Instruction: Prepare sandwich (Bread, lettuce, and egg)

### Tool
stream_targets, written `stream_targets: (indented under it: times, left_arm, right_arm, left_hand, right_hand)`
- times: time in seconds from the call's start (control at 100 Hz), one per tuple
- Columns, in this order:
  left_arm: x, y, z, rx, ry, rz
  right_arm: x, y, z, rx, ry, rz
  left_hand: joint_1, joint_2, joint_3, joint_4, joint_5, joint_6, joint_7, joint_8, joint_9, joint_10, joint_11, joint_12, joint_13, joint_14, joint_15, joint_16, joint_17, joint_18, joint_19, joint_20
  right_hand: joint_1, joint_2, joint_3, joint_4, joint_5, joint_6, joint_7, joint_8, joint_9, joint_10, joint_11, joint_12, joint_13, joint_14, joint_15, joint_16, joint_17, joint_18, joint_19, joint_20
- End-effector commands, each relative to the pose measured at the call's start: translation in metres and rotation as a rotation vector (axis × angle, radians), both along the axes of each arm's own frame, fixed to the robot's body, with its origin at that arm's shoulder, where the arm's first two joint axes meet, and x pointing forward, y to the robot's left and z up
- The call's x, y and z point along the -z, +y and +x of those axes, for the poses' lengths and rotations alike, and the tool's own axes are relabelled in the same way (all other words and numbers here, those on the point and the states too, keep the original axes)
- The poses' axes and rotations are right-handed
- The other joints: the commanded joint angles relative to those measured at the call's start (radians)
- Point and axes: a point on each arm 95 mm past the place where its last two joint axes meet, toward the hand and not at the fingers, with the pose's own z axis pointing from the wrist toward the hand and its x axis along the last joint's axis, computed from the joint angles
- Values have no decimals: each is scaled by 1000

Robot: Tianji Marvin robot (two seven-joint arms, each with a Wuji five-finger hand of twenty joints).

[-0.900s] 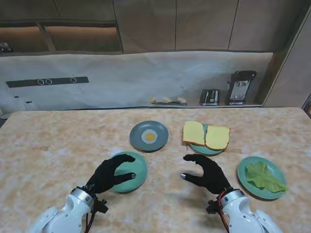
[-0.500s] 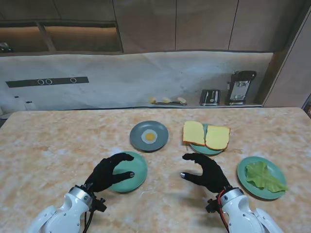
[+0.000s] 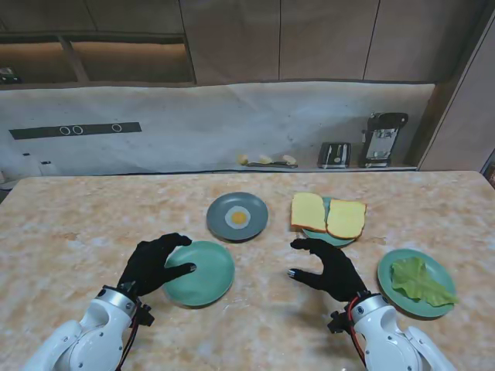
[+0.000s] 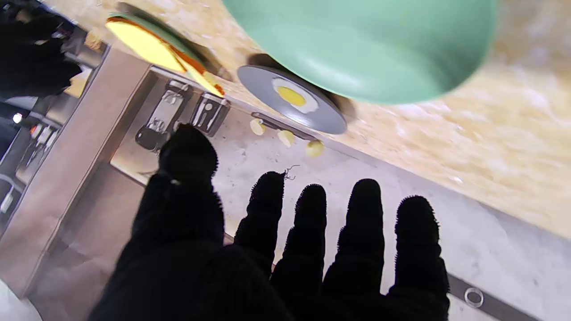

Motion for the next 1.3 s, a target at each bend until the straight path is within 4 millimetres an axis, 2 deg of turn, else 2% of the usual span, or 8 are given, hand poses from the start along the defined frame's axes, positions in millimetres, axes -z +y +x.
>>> stream_targets:
  times: [0.0,0.28,0.55,0.6,0.7,0.96,1.29]
  left_arm:
    - [-4,7,4,-16,-7,24]
    - [-8,19,19,-168,64,194]
    - [4,11,38,-234,95,246]
    - [7,8,42,-235,96,254]
    - [12,4,48,-234,105,279]
    - [23,-4,57,-273,137,318]
    - [39,-9,65,-335,157,349]
  right_arm:
    - [4,4,-2,-10,15,10]
    - [7,5,-6,-2,21,27]
    - [9,0,-10,17,14,29]
    - [11,-2,-11,23,15,30]
    - [13,-5,-12,34,18,31]
    - [19,-13,-10,54,26,40]
    - [18,-15,-8,51,29,44]
  left_hand:
    - [30,-8,4,-6,8,7,24,2,17,-2,20,15,19,7,30,26,0,-7,23,31]
    - [27,-5,0,-4,-11,22,10,6,-9,7,21,32,0,22,47,46,-10,-7,77,62]
    - [22,-24,0,-4,-42,45,41,38,-19,8,88,106,2,32,131,114,-3,-4,169,133]
    - [23,-28,0,-4,-56,48,56,50,-27,19,102,125,-1,27,147,129,-3,-6,182,145]
    - [18,-35,-1,-5,-63,53,70,61,-24,15,125,155,7,25,181,158,2,-4,205,164]
    - [41,-51,5,-4,-85,61,104,89,-36,13,144,187,5,31,215,191,14,-7,262,209]
    - [88,-78,18,2,-150,59,214,180,-59,3,222,277,-5,26,319,285,15,-17,364,309]
  right_hand:
    - [-3,16,0,-2,7,1,2,-8,11,5,0,7,8,-11,-2,20,-12,1,14,-9]
    - [-1,18,-1,-2,12,2,2,-8,14,7,0,8,12,-9,-2,20,-13,0,14,-9]
    - [0,22,-1,-2,15,3,3,-8,16,7,0,8,14,-7,-3,19,-15,1,14,-10]
    - [0,24,-2,-2,14,3,3,-8,16,8,0,8,15,-8,-3,19,-16,2,14,-10]
    - [1,24,-2,-2,16,5,3,-8,17,8,-1,8,14,-9,-4,19,-16,2,15,-10]
    - [4,26,-2,-2,20,6,4,-8,17,7,1,9,12,-8,-5,18,-18,2,15,-10]
    - [8,30,-2,-2,22,6,5,-8,14,7,2,9,11,-7,-4,19,-19,0,15,-10]
